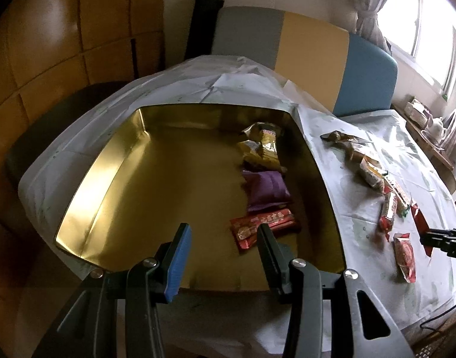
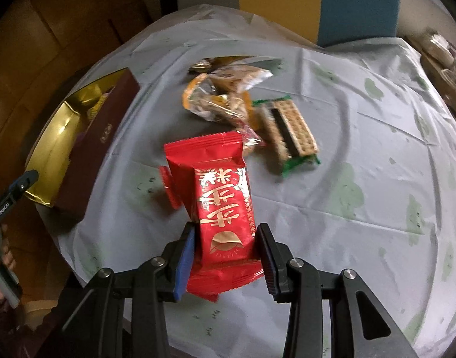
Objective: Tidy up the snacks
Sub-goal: 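Grasp the red square packet with the right gripper and lift it, then carry the red square packet into the gold tray and open the right gripper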
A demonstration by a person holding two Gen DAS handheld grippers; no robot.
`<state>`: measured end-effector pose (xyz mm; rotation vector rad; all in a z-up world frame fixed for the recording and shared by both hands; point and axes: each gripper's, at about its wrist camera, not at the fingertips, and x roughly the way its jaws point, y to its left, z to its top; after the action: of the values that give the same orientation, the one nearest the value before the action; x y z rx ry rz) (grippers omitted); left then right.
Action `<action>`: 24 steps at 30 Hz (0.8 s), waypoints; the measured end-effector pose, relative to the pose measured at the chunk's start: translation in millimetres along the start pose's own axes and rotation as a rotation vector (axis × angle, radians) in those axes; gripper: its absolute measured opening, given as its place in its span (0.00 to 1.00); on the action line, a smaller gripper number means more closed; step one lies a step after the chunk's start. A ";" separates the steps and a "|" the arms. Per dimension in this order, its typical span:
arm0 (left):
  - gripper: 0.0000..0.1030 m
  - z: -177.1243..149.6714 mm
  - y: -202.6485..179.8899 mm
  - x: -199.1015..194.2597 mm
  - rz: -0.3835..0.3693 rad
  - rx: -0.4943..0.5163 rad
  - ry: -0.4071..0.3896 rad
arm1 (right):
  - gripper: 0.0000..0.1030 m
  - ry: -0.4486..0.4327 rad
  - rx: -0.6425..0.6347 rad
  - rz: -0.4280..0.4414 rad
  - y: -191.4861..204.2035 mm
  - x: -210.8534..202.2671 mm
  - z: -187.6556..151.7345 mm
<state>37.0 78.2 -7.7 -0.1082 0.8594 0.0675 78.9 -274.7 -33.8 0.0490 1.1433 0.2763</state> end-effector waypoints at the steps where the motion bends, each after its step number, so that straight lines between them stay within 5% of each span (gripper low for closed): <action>1: 0.45 0.0 0.8 0.2 0.000 -0.001 0.000 | 0.40 -0.006 -0.008 0.003 7.0 0.6 2.4; 10: 0.45 0.6 11.2 -0.9 0.010 -0.028 -0.010 | 0.40 -0.070 -0.141 0.085 75.1 -11.8 25.8; 24: 0.45 12.1 70.1 -12.5 0.097 -0.177 -0.066 | 0.40 -0.165 -0.561 0.254 248.0 5.9 64.0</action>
<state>30.8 149.1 4.8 -0.2295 0.7913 0.2370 91.4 -27.4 32.0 -0.2751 0.8632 0.7964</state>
